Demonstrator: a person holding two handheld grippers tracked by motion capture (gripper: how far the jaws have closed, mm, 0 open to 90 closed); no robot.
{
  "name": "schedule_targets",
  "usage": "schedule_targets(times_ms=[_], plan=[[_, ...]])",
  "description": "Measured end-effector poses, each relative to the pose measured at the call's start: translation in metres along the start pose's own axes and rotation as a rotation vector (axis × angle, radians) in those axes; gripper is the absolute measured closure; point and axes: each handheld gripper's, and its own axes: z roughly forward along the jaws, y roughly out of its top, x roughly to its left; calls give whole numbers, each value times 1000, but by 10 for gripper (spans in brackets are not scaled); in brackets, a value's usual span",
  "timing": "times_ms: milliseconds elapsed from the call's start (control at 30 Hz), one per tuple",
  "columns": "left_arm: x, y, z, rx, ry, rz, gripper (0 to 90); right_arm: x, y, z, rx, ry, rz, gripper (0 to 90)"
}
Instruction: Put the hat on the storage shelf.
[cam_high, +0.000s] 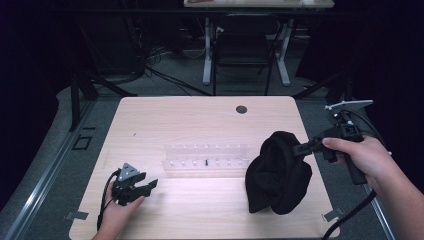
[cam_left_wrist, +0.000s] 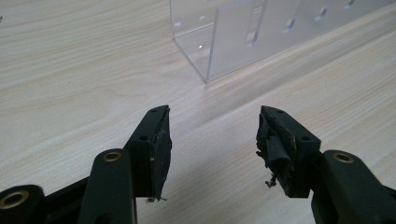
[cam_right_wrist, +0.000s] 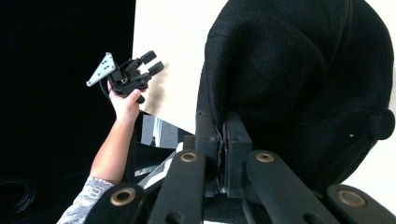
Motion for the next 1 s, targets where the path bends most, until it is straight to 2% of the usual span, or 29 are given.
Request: schedule_targets(times_ms=[100, 167, 400, 567, 667, 767, 1000], plan=[[0, 0, 0, 0, -1, -1, 447, 4, 0, -2, -21, 12, 12, 878], [0, 0, 0, -1, -2, 0, 447, 9, 1, -8, -40, 29, -13, 878], [0, 0, 0, -1, -4, 0, 445, 23, 6, -19, -76, 51, -48, 878], [0, 0, 0, 0, -6, -2, 442, 29, 11, -21, -101, 60, -55, 878], [0, 0, 0, -3, -8, -3, 440, 32, 14, -23, -113, 78, -71, 878], [0, 0, 0, 2, -7, -1, 436, 37, 18, -25, -137, 115, -83, 878], [1, 0, 1, -1, -11, -10, 433, 44, 31, -21, -160, 143, -101, 878]])
